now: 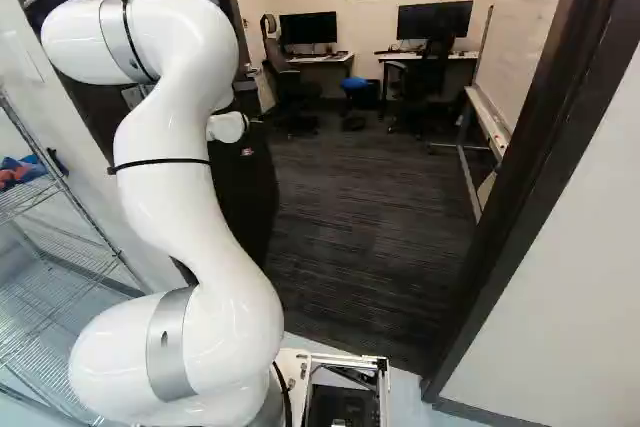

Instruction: Open the door and move inside

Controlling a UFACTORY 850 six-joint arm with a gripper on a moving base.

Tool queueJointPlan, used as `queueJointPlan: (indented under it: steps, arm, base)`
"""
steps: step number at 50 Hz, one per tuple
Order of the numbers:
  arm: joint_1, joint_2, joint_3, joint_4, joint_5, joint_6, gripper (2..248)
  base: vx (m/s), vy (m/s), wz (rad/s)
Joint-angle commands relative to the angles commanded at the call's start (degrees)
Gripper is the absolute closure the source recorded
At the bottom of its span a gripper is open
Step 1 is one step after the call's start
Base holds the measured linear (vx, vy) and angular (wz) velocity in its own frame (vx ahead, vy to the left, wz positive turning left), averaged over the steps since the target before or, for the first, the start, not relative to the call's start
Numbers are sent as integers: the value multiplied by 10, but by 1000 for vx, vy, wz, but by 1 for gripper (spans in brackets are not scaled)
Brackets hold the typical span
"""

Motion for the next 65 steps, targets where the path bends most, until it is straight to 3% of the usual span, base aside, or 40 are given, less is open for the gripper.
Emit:
queueJointPlan:
  steps: [29, 65]
  arm:
    - [-28, 25, 33, 0, 0, 0, 3]
    - [-57, 116, 152, 0, 0, 0, 3]
  base:
    - [0, 0, 0]
    - [0, 0, 0]
